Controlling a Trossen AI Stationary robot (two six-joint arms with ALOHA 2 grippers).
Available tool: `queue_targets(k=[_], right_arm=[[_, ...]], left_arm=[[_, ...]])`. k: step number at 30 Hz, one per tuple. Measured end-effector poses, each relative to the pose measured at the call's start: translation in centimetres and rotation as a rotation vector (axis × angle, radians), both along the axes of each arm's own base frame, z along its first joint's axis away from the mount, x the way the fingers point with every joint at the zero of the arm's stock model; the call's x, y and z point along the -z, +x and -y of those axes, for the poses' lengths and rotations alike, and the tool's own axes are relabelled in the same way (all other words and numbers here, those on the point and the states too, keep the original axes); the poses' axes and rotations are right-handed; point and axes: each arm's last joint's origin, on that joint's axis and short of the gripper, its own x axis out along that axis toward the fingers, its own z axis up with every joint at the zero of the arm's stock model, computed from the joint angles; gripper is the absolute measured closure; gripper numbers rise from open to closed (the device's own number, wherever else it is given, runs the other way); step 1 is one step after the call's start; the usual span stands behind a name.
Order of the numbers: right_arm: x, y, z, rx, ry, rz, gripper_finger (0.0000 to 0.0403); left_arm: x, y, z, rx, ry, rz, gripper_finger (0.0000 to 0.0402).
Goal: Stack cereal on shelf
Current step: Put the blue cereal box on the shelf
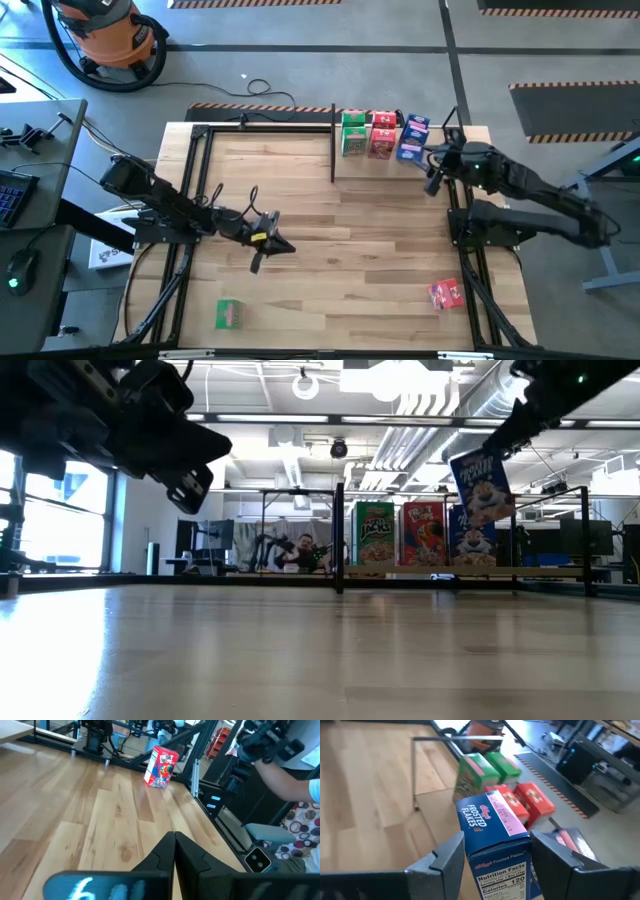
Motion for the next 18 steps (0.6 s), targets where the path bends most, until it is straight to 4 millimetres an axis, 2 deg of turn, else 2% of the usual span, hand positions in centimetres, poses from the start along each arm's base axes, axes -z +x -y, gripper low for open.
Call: queue_targets(k=[6,18], right_arm=[[2.0,-0.2,2.0,0.067,0.051,0.037,0.0222],[2.1,-0.9,3.7,0.209,0.225,0.160,0.0222]], left_arm=[[0.0,0.2,-0.7,0.010,-0.006,-0.001,0.0401],[0.0,0.3,-1.4,0.037,0.030,0.012,0.0401]])
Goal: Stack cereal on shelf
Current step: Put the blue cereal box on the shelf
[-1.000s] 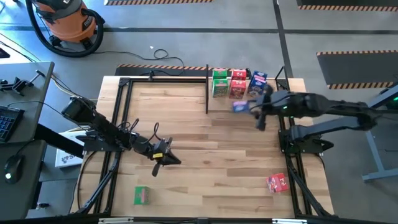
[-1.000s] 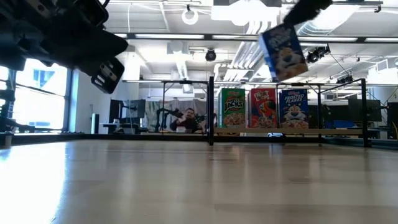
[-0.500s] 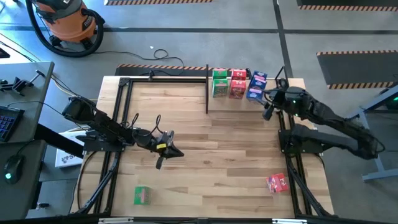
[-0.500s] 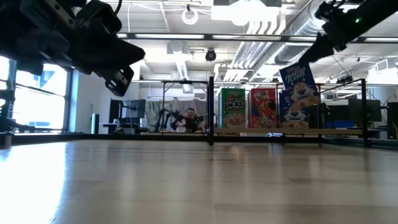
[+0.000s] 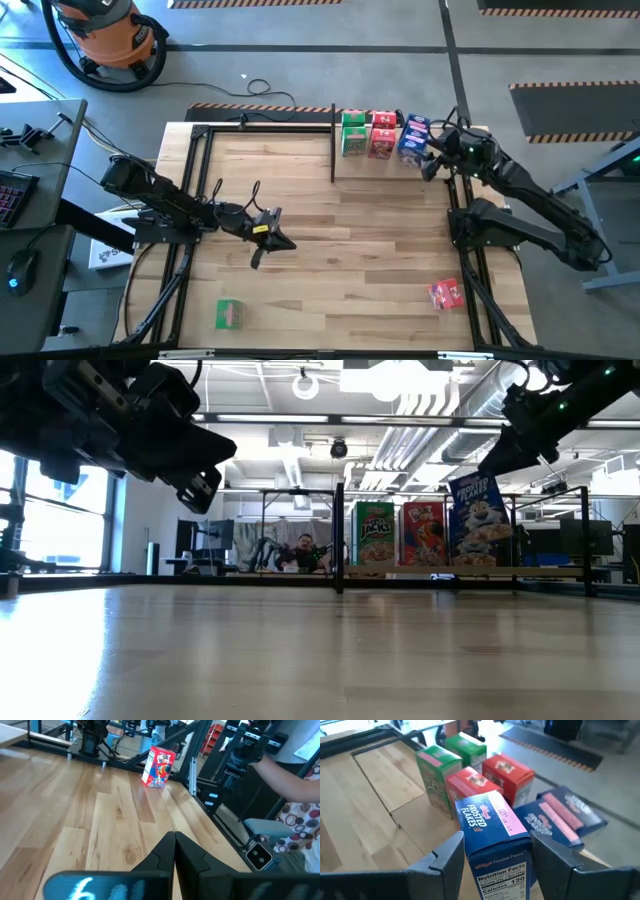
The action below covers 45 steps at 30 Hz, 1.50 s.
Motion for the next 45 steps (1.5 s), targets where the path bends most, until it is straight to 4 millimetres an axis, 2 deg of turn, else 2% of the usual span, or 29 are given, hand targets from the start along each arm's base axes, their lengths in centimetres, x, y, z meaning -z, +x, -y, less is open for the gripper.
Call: queue_targets(k=[14,27,35,40,45], right_arm=[[1.6,1.3,1.6,0.118,0.099,-0.084,0.0221],[2.2,1.7,2.0,0.139,0.142,-0.105,0.0170],[2.2,1.7,2.0,0.130,0.131,-0.128,0.0164],[0.7,1.7,2.0,0.118,0.101,-0.122,0.0164],[-2.1,1.3,1.6,0.116,0.101,-0.126,0.0164]], left_arm=[[0.0,0.1,-0.4,0.021,0.009,0.002,0.0401],[0.0,0.1,-0.4,0.018,-0.014,-0.006,0.0401],[0.0,0.1,-0.4,0.017,-0.017,-0.008,0.0401],[0.0,0.1,-0.4,0.016,-0.026,-0.011,0.0401],[0.0,0.1,-0.4,0.015,-0.032,-0.013,0.0401]])
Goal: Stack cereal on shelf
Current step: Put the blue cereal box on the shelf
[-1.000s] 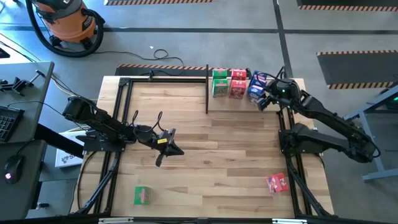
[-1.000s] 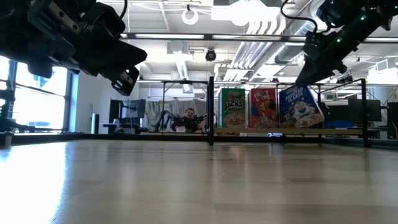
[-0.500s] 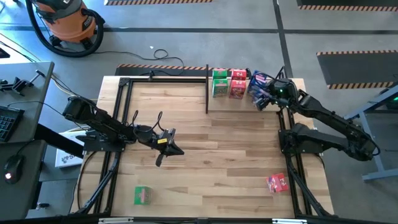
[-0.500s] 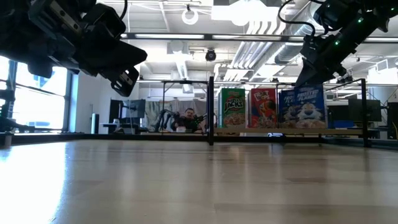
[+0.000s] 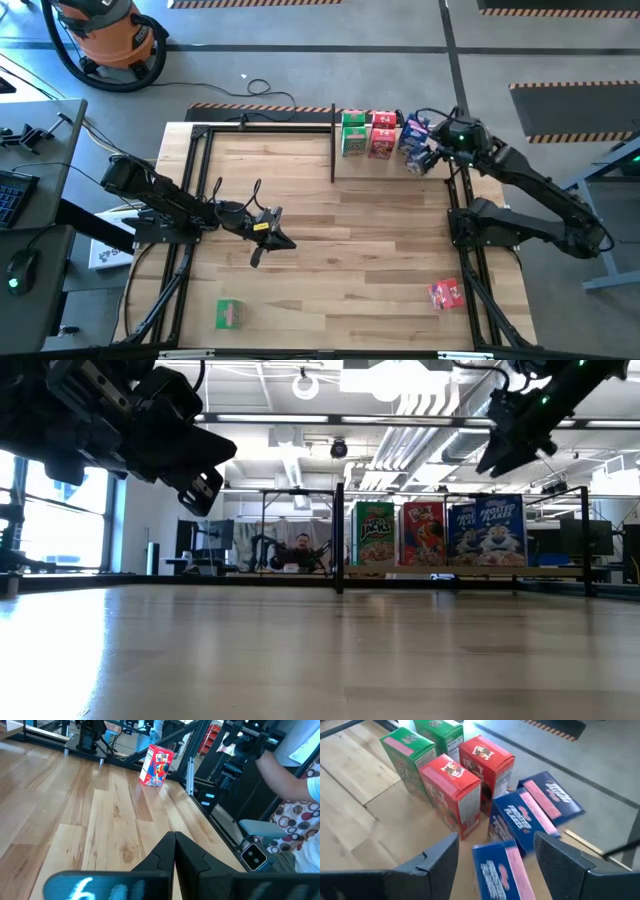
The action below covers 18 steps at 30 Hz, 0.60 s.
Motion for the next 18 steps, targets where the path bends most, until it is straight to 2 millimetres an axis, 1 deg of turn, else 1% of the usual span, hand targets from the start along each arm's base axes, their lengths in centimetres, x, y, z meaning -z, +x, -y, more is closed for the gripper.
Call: queue_targets(k=[4,6,8,11,15,18], right_arm=[[-2.1,-1.1,-1.1,0.045,0.112,-0.040,0.0177],[-2.5,-1.8,-1.6,0.099,0.203,-0.077,0.0196],[-2.6,-2.2,-2.0,0.163,0.275,-0.114,0.0224],[-1.9,-2.1,-1.8,0.197,0.338,-0.151,0.0278],[0.5,-1.2,-1.0,0.200,0.409,-0.227,0.0352],[1.9,-0.6,-0.3,0.236,0.412,-0.295,0.0391]], left_arm=[[0.0,0.0,0.0,0.000,0.000,0.000,0.0401],[0.0,0.0,0.0,0.000,0.000,0.000,0.0401],[0.0,0.0,0.0,-0.004,0.001,0.000,0.0401],[0.0,0.1,-0.3,-0.018,0.000,0.000,0.0401],[0.0,0.1,-0.7,-0.039,-0.007,-0.003,0.0402],[0.0,0.1,-0.8,-0.045,-0.015,-0.005,0.0401]])
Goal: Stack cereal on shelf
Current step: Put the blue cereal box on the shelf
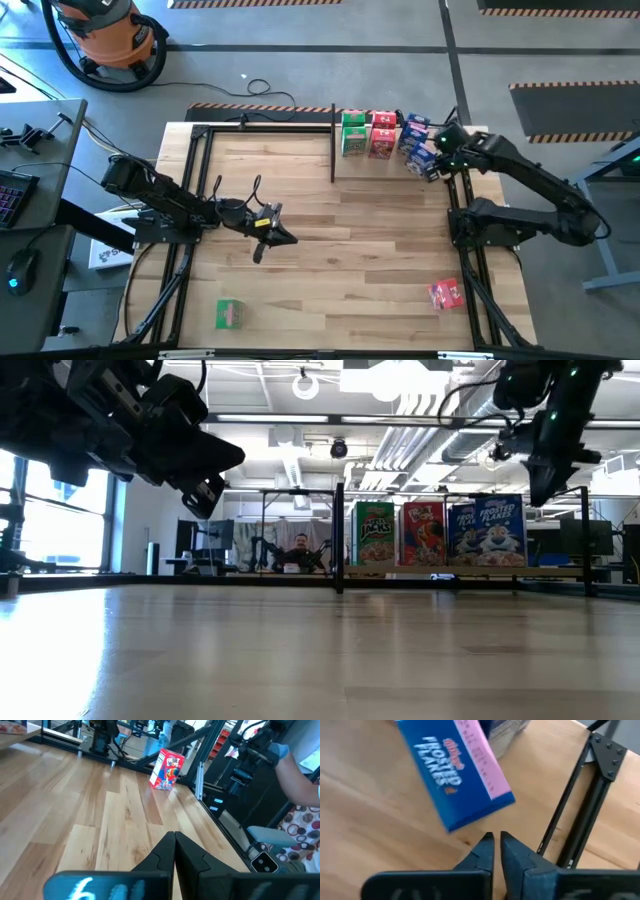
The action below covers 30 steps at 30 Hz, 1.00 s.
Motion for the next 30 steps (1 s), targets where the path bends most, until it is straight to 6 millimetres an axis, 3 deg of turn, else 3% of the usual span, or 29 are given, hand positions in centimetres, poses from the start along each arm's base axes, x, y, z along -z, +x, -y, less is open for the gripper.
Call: queue_targets(k=[6,18,25,30], right_arm=[[1.1,1.4,1.4,0.004,-0.021,-0.003,0.0391],[0.7,2.5,2.7,-0.055,-0.174,-0.009,0.0393],[-0.9,1.8,2.1,-0.064,-0.188,-0.021,0.0394],[-1.7,1.3,0.4,-0.152,-0.097,0.117,0.0395]], left_arm=[[0.0,0.0,0.0,0.001,0.000,-0.001,0.0401],[0.0,0.0,0.0,0.003,0.000,0.000,0.0402],[0.0,0.0,0.0,0.004,0.000,-0.001,0.0401],[0.0,0.0,0.0,0.004,0.001,-0.002,0.0401]])
